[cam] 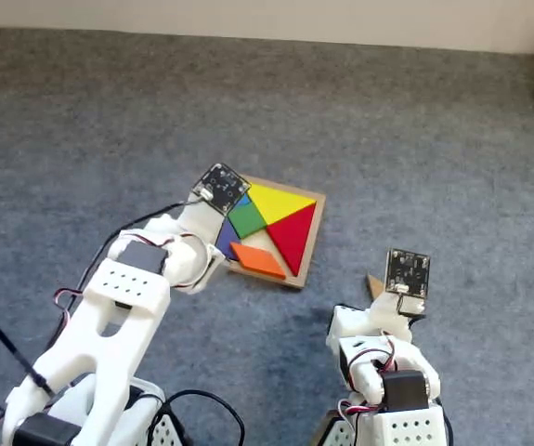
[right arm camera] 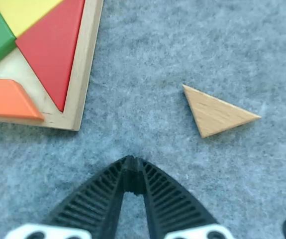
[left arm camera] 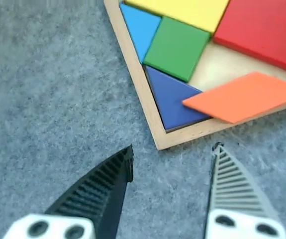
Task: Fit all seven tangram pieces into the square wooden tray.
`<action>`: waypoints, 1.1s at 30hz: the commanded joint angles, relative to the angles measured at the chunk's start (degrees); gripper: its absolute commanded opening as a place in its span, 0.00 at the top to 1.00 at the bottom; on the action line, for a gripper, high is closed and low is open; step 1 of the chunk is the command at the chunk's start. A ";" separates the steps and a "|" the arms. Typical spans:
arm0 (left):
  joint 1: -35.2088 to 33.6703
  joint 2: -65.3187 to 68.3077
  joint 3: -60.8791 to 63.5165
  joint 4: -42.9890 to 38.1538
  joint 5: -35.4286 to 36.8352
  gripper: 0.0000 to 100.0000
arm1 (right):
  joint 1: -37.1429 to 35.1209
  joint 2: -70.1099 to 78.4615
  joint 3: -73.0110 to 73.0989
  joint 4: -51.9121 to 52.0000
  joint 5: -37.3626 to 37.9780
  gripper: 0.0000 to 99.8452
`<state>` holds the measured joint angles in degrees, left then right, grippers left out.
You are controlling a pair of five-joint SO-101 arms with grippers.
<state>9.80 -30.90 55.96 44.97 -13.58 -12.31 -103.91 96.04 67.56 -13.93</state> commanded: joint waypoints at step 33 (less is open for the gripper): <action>-14.29 -39.34 21.67 -6.15 5.36 1.00 | 0.57 -0.66 8.48 2.86 -0.26 0.99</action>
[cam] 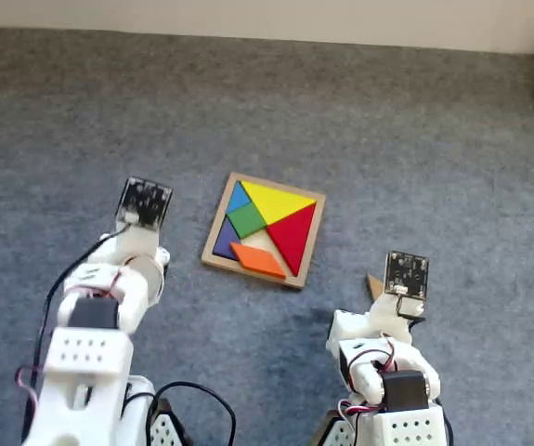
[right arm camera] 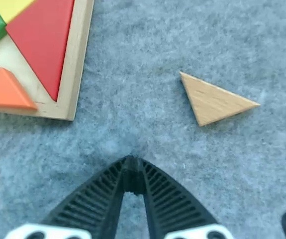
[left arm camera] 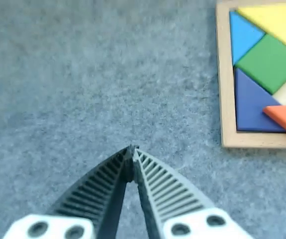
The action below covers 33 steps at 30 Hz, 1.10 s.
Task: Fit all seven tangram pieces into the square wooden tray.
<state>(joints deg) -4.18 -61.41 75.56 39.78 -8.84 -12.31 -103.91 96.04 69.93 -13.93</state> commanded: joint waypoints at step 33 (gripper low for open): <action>-0.48 -42.59 21.58 12.84 -5.54 0.99 | 26.51 0.40 -17.36 0.92 -0.18 0.99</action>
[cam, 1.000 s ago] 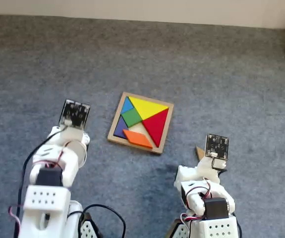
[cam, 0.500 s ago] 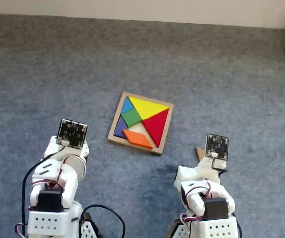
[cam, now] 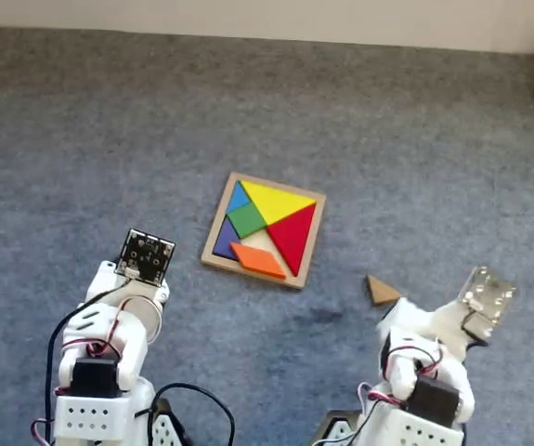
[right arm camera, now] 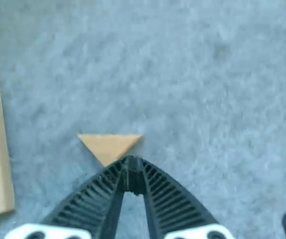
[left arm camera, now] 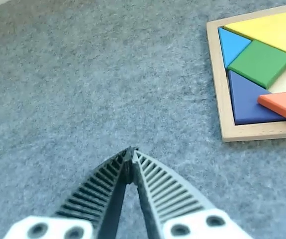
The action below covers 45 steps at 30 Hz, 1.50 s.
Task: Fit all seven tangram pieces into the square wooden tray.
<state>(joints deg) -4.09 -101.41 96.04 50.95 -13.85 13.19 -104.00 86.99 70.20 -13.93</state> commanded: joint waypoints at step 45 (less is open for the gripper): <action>-0.48 -2.95 1.10 24.79 -0.70 0.99 | -21.93 66.24 -41.54 2.24 40.88 0.84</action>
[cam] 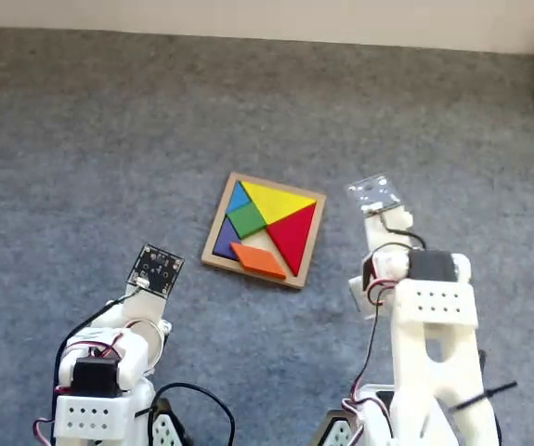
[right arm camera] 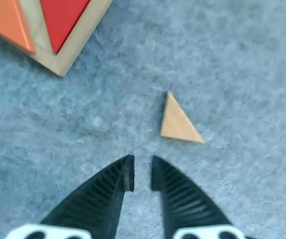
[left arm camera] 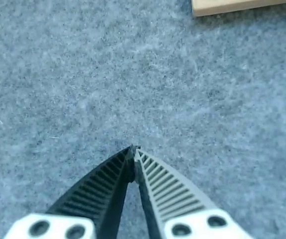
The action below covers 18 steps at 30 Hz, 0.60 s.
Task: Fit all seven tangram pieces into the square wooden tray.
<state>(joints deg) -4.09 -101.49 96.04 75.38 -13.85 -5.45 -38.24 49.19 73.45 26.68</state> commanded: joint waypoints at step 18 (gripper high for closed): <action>-0.48 -2.86 1.10 0.35 -0.70 0.99 | -34.33 1.19 -9.63 -22.29 -23.21 0.99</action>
<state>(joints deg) -4.09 -101.49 96.04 75.38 -13.85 -36.22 -37.10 42.86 54.55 4.62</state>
